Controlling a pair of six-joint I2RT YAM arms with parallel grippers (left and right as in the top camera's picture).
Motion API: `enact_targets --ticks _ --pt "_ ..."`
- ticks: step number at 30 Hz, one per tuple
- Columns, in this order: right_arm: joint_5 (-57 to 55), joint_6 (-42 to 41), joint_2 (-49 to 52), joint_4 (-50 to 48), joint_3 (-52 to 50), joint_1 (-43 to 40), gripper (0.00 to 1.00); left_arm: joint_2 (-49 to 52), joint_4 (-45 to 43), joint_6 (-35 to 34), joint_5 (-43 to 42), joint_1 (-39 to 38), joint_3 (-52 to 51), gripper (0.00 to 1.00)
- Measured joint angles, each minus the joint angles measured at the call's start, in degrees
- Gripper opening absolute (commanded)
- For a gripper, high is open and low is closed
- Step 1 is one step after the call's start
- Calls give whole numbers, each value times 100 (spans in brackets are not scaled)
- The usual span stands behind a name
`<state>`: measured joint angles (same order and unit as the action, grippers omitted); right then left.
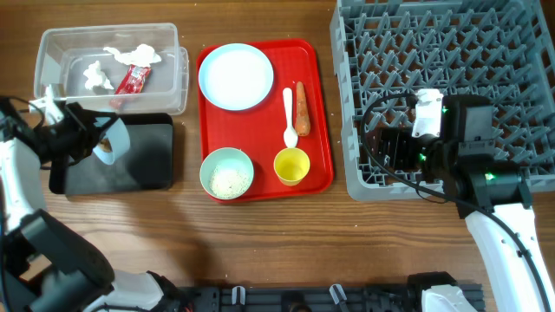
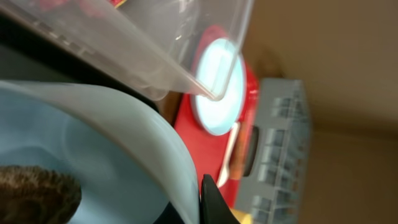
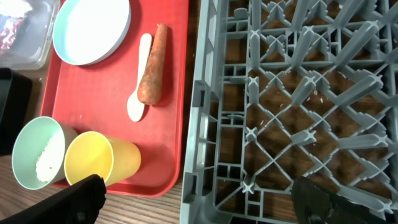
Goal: Sort waste into correct bins and load items into the dishwasher rack
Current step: 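Tip light-blue bowl over black tray with left gripper, dumping scrap, then return light-blue bowl to red tray with left gripper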
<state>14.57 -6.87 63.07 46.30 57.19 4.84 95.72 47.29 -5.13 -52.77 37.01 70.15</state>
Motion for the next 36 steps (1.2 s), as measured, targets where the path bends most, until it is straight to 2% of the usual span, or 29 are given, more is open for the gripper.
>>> enact_targets --ticks 7,10,14,19,24,27,30,33,36 --pt "0 0 0 68 0 0 98 1410 -575 361 -2404 1067 -90 4" --pt "0 0 0 76 0 0 98 1661 -627 363 -3187 1309 -90 4" --pt "0 0 0 83 0 0 98 1700 -627 219 -3484 1364 -90 4" --pt "0 0 0 83 0 0 98 1700 -638 -415 -3567 1679 -90 4" --pt "0 0 0 79 0 0 98 1676 -640 -463 -3534 1663 -87 4" --pt "0 0 0 81 0 0 98 953 -629 -468 -2929 986 42 4" --pt "0 0 0 76 0 0 98 -516 -664 -468 -1558 -295 284 4" --pt "0 0 0 31 0 0 98 -1528 -826 -468 811 -2573 376 4" --pt "2 0 2 35 0 0 98 -1158 -1414 -463 3534 -5005 374 4"
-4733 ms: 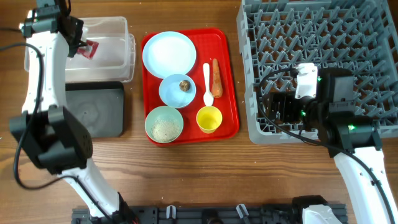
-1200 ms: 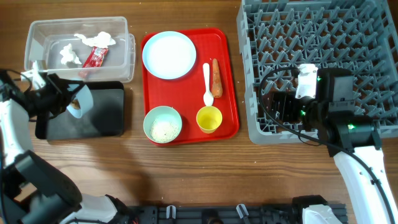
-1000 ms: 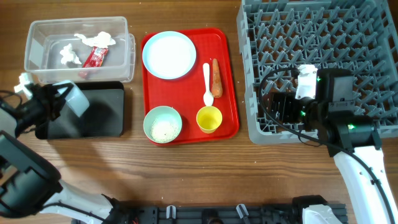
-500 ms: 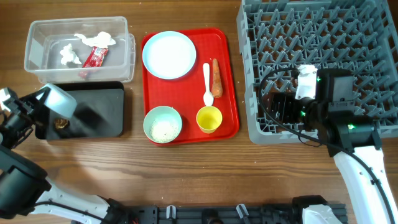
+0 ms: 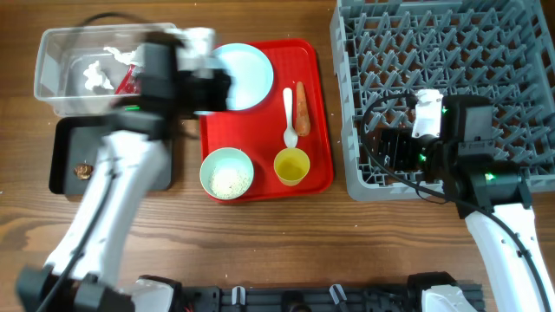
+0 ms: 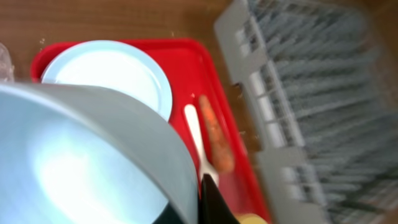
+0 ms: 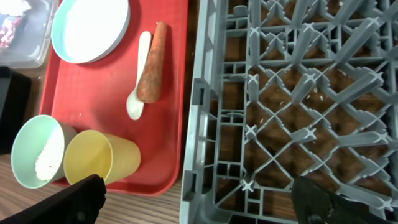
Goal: Sort waste into correct bins and load items into the dishwasher rack
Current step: 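Return light-blue bowl to red tray with left gripper, then grasp green rice bowl with left gripper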
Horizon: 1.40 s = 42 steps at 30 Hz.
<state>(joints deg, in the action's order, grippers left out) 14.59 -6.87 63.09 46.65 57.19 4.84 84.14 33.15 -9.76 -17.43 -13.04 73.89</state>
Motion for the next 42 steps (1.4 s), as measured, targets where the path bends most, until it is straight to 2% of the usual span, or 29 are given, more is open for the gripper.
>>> enact_targets --ticks 3,5,8,11,13,14,15,17,19,21,25,29,32,38,42 --pt "0 0 2 26 0 0 98 890 -619 0 1633 -1333 0 4" --pt "0 0 2 44 0 0 98 1517 -739 0 2157 -1784 -2 4" --pt "0 -2 2 52 0 0 98 2245 -723 0 2494 -2074 -4 4" --pt "-2 -2 2 52 0 0 98 2500 -588 0 2581 -2203 -7 4" --pt "0 0 2 55 0 0 98 2505 -372 2 2618 -2223 -4 15" --pt "0 0 2 55 0 0 98 2505 -264 -7 2632 -2223 -7 28" --pt "0 0 2 55 0 0 98 2505 -129 9 2667 -2221 -4 46" --pt "0 0 2 55 0 0 98 2505 -17 24 2758 -2221 -4 64" --pt "0 0 2 55 0 0 98 2507 -4 24 2951 -2203 -4 70" --pt "0 0 2 61 0 0 98 2507 409 -42 3067 -2114 177 73" --pt "0 0 2 70 0 0 98 2426 2004 -439 2977 -1735 1384 72" --pt "0 0 2 68 0 0 98 2006 3357 -1241 2503 -1425 1694 65" --pt "0 0 2 63 0 0 98 2000 3307 -1624 2070 -1445 1189 63" --pt "0 0 2 68 0 0 98 2000 2826 -1873 1746 -1676 127 49" --pt "0 -2 2 63 0 0 98 2002 2256 -1928 1725 -1676 -365 28"
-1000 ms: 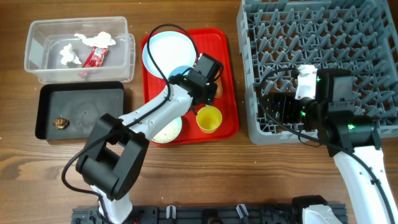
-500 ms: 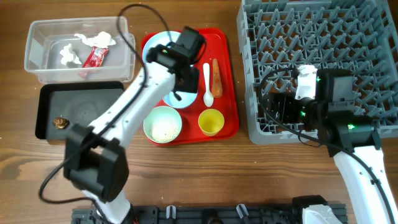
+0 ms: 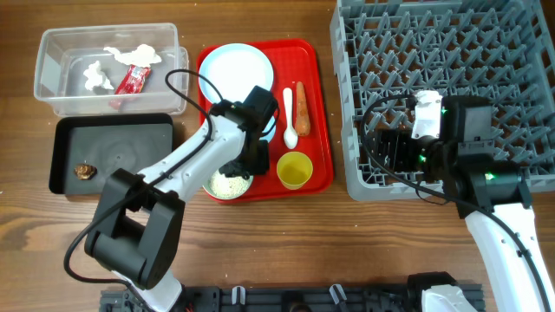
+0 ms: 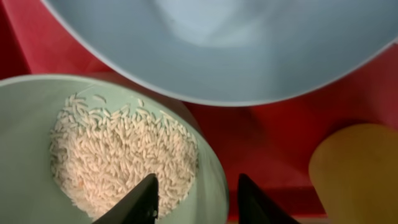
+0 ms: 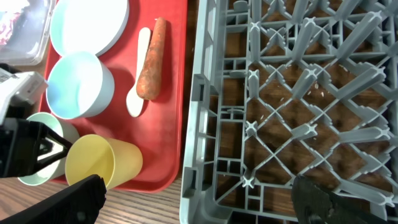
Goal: Sort waste into correct bins and load items into the dishwasher rack
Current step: 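Grasp green rice bowl with left gripper, then tip green bowl over black tray with left gripper, pouring rice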
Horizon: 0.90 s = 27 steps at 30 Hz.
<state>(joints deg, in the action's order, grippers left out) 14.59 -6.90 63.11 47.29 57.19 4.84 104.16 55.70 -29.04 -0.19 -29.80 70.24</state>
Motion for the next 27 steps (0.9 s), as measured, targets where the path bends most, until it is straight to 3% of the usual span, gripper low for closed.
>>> enact_targets --ticks 3,4,10,14,19,23,27 --pt "0 0 0 2 0 0 98 0 -409 -83 -66 -7 -328 6" --pt "0 0 0 4 0 0 98 0 -461 -85 -90 -15 -348 4" --pt "0 2 0 4 0 0 98 -13 -452 -107 -76 -26 -341 4" --pt "0 0 0 4 0 0 98 -72 66 -107 -157 -20 -17 4" --pt "0 2 0 4 0 0 98 -920 367 -57 -413 162 400 4" --pt "0 2 0 4 0 0 98 -1631 503 240 -804 992 409 4" --pt "0 0 0 4 0 0 98 -1840 577 1021 -1528 2758 409 4"
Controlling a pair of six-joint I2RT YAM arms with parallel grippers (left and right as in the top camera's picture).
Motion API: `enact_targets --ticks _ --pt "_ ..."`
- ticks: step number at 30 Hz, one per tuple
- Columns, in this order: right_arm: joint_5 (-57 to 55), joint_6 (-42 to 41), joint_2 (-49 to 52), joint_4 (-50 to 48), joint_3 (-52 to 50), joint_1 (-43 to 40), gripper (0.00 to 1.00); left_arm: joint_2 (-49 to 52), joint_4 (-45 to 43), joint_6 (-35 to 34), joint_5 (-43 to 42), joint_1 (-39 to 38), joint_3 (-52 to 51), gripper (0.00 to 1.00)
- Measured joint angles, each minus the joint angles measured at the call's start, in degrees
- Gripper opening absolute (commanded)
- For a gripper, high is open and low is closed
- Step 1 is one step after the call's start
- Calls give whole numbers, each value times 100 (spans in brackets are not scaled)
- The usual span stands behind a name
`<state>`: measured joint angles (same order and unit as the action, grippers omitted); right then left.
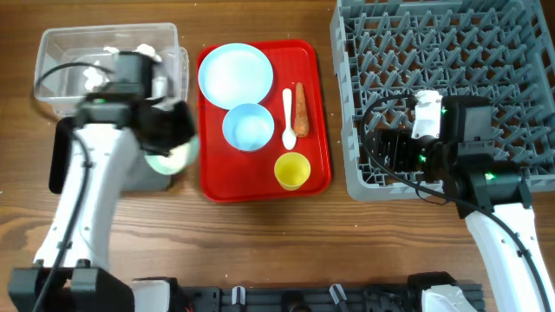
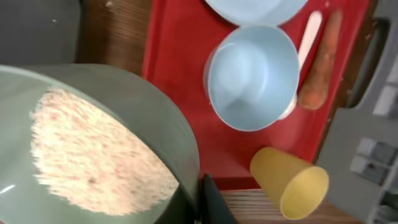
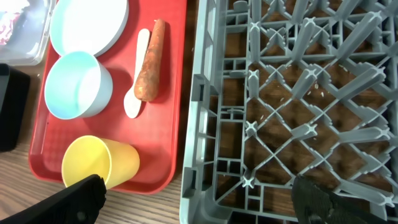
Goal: Sort waste into correct bins and load items into the dishwasher rack
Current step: 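Tip green bowl over black tray with left gripper, pouring rice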
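Note:
My left gripper (image 1: 176, 146) is shut on the rim of a green bowl of rice (image 2: 93, 143), holding it off the red tray (image 1: 260, 186), over the right end of the black tray (image 1: 57, 165). On the red tray stand a white plate (image 1: 235, 75), an empty blue bowl (image 1: 249, 126), a white spoon (image 1: 289, 117), a carrot (image 1: 301, 108) and a yellow cup (image 1: 293, 169). My right gripper (image 3: 200, 205) hangs open over the near left corner of the grey dishwasher rack (image 3: 292, 93), with nothing between its fingers.
A clear bin (image 1: 108, 56) with wrappers and crumpled paper stands at the back left, behind the black tray. The rack (image 1: 486, 52) fills the right side. Bare wood table (image 1: 260, 251) runs along the front.
The green rice bowl has left the red tray and is now held in my left gripper over the black tray's right end. The blue bowl stays on the tray. My right arm is unmoved.
My left gripper first held the blue bowl, with a brown scrap in it, tipped over the black tray. Then the scrap lay on that tray and the bowl was over the red tray. Then the blue bowl stood there and the gripper was at the rice bowl, now lifted.

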<state>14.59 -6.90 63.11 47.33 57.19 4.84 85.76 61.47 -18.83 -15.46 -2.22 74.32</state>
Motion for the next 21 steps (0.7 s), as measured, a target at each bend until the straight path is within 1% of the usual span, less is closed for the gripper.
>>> enact_targets --ticks 3,5,7,9,10,12,15,18,19,21 --pt "0 2 0 -2 0 0 98 28 -105 761 -925 1541 0 4" --pt "0 2 0 0 0 0 98 149 -181 1220 -1635 2389 0 4" --pt "0 0 0 0 0 0 98 389 -275 1652 -2371 3082 0 4" --pt "0 0 0 0 0 0 98 717 -304 2039 -3032 3560 0 4" --pt "0 0 0 0 0 0 99 868 -310 2190 -3257 3709 0 4" --pt "0 2 0 0 0 0 98 1325 -341 2551 -3980 4030 0 4" --pt "0 0 0 0 0 0 98 1934 -348 2898 -4841 4264 0 4" --pt "0 0 0 0 0 0 98 2337 -354 3064 -5440 4378 0 4" --pt "0 2 0 0 0 0 98 2507 -358 3126 -5755 4419 0 4" --pt "-2 0 0 0 0 0 98 2612 -317 3182 -6098 4450 0 4"
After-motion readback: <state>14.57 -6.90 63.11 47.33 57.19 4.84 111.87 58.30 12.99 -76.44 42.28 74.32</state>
